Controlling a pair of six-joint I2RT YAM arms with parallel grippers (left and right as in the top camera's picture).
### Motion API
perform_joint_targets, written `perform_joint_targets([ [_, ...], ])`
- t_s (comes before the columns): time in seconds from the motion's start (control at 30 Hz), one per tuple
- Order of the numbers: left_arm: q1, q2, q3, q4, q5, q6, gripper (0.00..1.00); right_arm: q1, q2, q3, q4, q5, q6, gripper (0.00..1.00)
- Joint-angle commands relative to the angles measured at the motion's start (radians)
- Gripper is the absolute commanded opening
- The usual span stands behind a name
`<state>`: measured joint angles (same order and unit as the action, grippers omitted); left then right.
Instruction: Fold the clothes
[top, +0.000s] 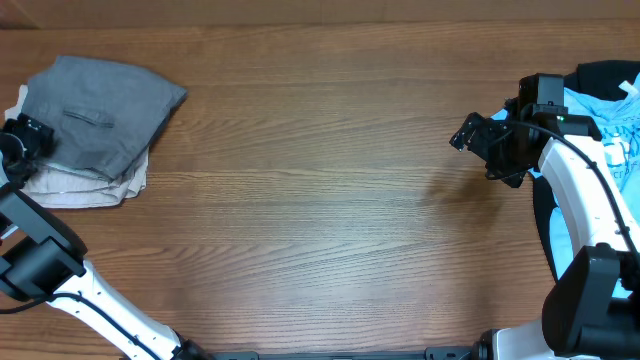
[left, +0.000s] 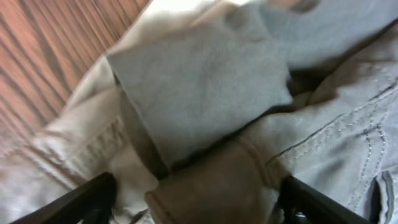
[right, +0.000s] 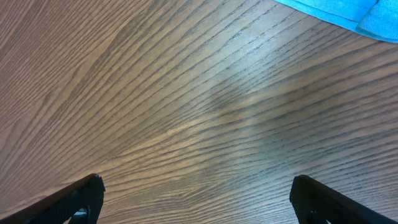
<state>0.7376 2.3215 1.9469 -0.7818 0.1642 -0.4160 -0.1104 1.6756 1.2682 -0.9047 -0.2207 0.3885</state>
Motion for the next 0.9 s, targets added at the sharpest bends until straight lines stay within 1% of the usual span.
perform_joint_targets([
  [0.0, -0.004, 0.014, -0.021, 0.029, 0.064, -0.031, 0.75, 0.001, -0.005, 0.007, 0.005, 0.003, -0.003, 1.0],
  [0.07, -0.003, 0.012, -0.011, 0.034, 0.082, -0.03, 0.68, 0.001, -0.005, 0.007, 0.005, 0.003, -0.003, 1.0],
  [0.17, -0.003, 0.005, 0.003, 0.035, 0.089, -0.029, 0.66, 0.001, -0.005, 0.007, 0.005, 0.003, -0.003, 1.0],
  [0.37, -0.003, -0.024, 0.028, 0.039, 0.086, -0.009, 0.69, 0.001, -0.005, 0.007, 0.005, 0.003, -0.003, 1.0],
  [0.57, -0.003, -0.051, 0.037, 0.04, 0.013, 0.012, 0.76, 0.001, -0.005, 0.007, 0.005, 0.003, -0.003, 1.0],
  [0.67, -0.003, -0.051, 0.029, 0.041, -0.003, 0.02, 0.77, 0.001, -0.005, 0.007, 0.005, 0.003, -0.003, 1.0],
  [0.8, -0.004, -0.05, 0.023, 0.058, -0.018, 0.019, 0.73, 0.001, -0.005, 0.007, 0.005, 0.003, -0.003, 1.0],
  [0.87, -0.004, -0.05, 0.023, 0.072, -0.017, 0.02, 0.65, 0.001, -0.005, 0.007, 0.005, 0.003, -0.003, 1.0],
])
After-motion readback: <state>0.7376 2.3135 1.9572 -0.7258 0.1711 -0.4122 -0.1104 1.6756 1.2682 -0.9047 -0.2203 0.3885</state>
